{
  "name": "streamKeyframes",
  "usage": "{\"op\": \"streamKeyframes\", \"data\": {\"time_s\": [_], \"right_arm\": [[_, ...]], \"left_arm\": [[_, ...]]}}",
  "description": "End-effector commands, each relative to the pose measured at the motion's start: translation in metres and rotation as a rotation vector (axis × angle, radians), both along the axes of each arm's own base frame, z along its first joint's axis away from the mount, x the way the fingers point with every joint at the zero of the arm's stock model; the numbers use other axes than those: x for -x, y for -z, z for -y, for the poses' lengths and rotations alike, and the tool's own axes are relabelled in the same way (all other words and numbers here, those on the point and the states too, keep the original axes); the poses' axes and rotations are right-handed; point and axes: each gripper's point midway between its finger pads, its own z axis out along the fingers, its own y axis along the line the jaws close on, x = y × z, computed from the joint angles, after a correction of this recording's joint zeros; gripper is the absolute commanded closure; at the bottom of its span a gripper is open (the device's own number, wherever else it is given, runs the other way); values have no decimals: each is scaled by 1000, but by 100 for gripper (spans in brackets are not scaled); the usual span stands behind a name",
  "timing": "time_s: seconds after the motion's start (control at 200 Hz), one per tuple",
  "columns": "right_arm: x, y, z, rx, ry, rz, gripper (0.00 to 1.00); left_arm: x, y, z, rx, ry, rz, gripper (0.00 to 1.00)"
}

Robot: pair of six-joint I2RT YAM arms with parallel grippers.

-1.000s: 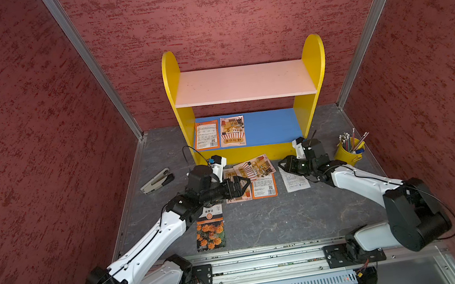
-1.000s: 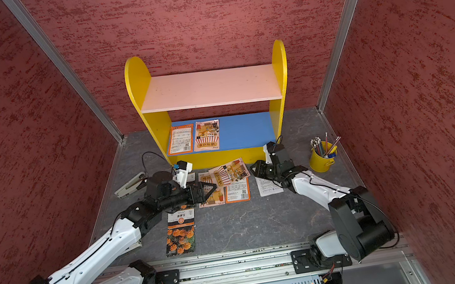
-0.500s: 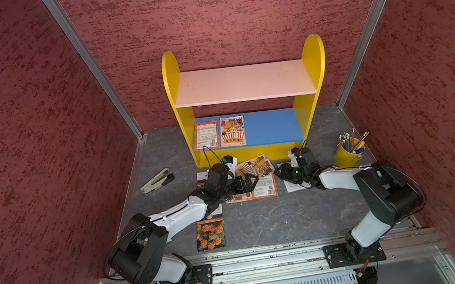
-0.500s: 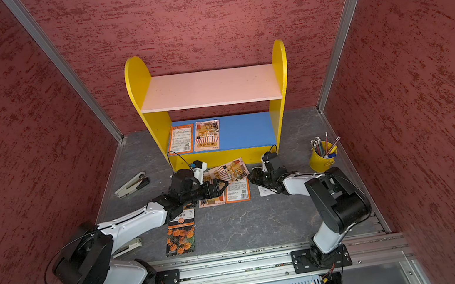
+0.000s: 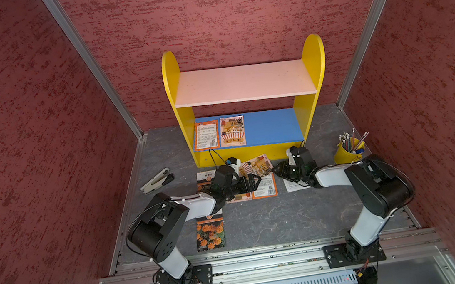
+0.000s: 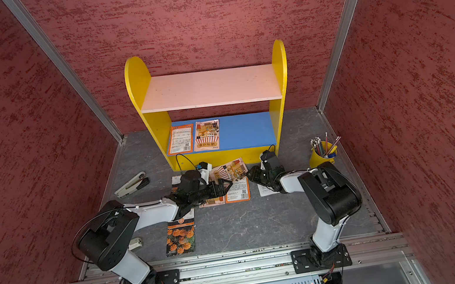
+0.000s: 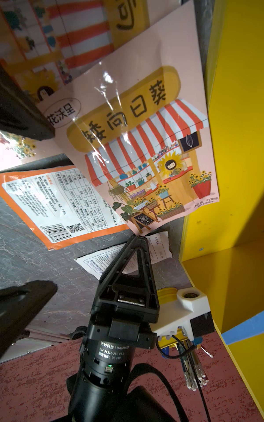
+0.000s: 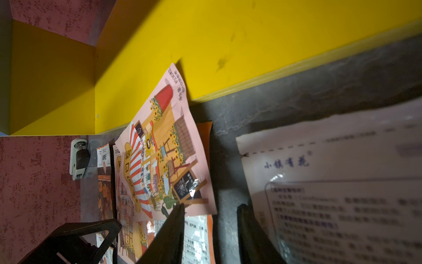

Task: Take the seed bag off the shelf
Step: Pick up the seed packet from the center of the board.

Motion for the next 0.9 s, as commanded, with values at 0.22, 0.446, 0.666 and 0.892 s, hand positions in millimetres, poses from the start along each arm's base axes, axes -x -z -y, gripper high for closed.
{"op": "streamKeyframes", "data": {"time_s": [0.22, 0.446, 0.666, 0.892], "right_arm": [[-24, -12, -12, -32, 8, 59, 63], [-26, -11, -14, -45, 8, 56, 71], [-25, -12, -15, -55, 8, 59, 89], [-22, -15, -13, -49, 9, 65, 100]], "left_arm": [[-6, -2, 11, 30, 16, 22, 0], [-6, 2, 11, 29, 19, 11, 0], [-7, 2, 12, 31, 22, 10, 0], [-9, 1, 13, 37, 22, 8, 0]]}}
